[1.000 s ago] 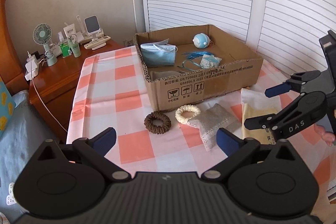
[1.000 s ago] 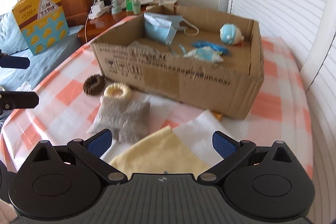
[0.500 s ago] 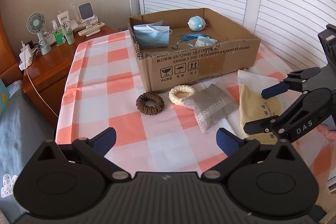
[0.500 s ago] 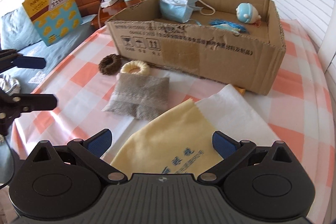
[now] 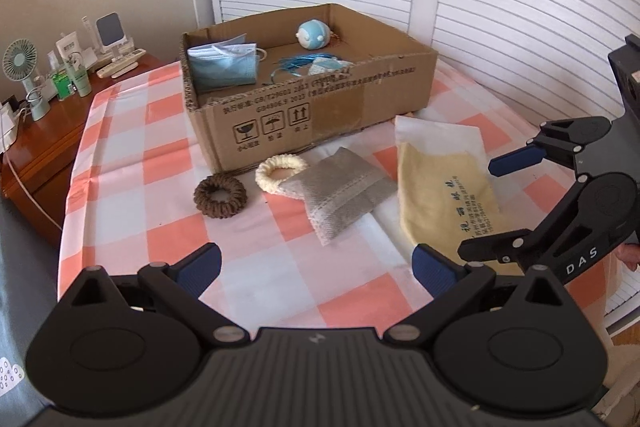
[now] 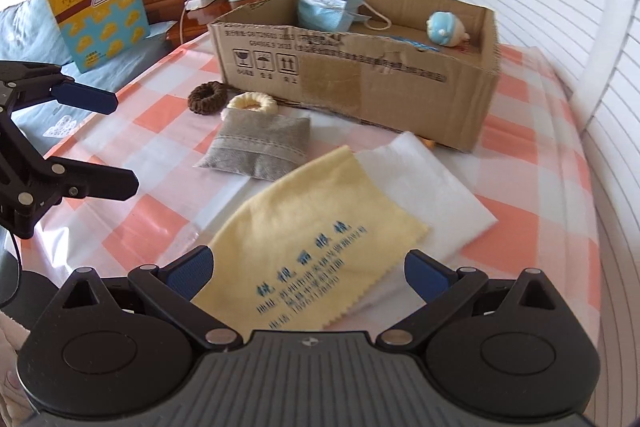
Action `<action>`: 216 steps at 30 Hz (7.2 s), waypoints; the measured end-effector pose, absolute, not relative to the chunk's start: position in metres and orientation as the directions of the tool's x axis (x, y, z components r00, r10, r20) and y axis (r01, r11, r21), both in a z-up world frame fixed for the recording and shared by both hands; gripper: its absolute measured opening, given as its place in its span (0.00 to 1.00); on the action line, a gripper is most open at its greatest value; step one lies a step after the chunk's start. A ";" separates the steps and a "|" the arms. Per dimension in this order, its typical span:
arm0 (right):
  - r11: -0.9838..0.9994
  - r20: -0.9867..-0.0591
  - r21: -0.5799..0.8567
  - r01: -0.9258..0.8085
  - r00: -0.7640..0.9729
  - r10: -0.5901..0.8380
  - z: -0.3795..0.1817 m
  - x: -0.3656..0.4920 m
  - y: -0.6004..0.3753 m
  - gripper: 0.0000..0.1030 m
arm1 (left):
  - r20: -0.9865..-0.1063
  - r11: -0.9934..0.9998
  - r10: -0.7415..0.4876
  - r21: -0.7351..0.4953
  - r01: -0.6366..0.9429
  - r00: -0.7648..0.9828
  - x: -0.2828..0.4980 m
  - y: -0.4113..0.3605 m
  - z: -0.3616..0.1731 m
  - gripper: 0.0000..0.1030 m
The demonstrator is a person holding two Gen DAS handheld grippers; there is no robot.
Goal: Organize soft objects
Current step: 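Move both grippers back toward the yellow cloth and white tissue, then grasp the yellow printed cloth with the left gripper and lift it, then grasp the white tissue with the right gripper while the left gripper holds the yellow cloth, then drop the yellow cloth into the box with the left gripper while the right gripper drops the white tissue in, then move the left gripper to the brown scrunchie while the right gripper approaches the orange piece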
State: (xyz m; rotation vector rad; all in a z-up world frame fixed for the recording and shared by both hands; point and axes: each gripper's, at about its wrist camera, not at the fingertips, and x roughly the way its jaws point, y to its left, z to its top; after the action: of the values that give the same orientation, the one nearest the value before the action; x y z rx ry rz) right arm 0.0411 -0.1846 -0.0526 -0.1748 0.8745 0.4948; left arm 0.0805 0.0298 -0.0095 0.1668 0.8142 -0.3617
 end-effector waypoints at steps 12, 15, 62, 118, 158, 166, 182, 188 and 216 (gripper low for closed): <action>0.906 -0.767 -0.046 -0.422 0.596 0.239 -0.062 0.019 -0.217 1.00 | -0.755 0.837 -0.365 -0.010 0.547 0.545 0.083 -0.027 -0.020 0.98; 0.905 -0.754 -0.027 -0.424 0.604 0.260 -0.068 0.014 -0.224 1.00 | -0.762 0.821 -0.385 -0.025 0.571 0.521 0.085 -0.041 -0.025 0.98; 0.879 -0.702 -0.045 -0.474 0.641 0.310 -0.060 0.005 -0.246 1.00 | -0.764 0.878 -0.294 0.022 0.479 0.574 0.094 -0.048 -0.014 0.10; 0.753 -0.776 -0.074 -0.654 0.512 0.368 -0.047 0.070 -0.172 0.23 | -0.722 0.893 -0.329 -0.028 0.449 0.609 0.092 0.003 0.004 0.10; 0.825 -0.636 -0.168 -0.539 0.699 0.327 0.040 0.123 -0.199 0.23 | -0.637 0.934 -0.206 0.098 0.343 0.743 0.302 -0.023 0.040 0.76; 0.851 -0.631 -0.170 -0.498 0.718 0.294 0.048 0.156 -0.196 0.24 | -0.620 0.915 -0.230 0.124 0.384 0.750 0.237 0.003 0.065 0.88; 0.912 -0.620 -0.154 -0.380 0.756 0.210 0.043 0.208 -0.171 0.97 | -0.659 0.937 -0.198 0.091 0.339 0.725 0.129 0.043 0.038 0.90; 0.924 -0.624 -0.134 -0.359 0.755 0.203 0.049 0.191 -0.170 0.98 | -0.639 0.956 -0.191 0.051 0.289 0.745 0.114 0.053 0.035 0.95; 0.991 -0.774 -0.044 -0.127 0.632 0.047 -0.073 0.137 -0.183 1.00 | -0.681 0.982 -0.113 0.035 0.186 0.724 0.097 0.061 0.005 0.98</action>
State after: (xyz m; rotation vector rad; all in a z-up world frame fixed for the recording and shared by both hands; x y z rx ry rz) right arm 0.1367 -0.1829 -0.0730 -0.0976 0.8815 0.0999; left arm 0.0975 0.0615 0.0054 0.1035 0.7436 -0.1649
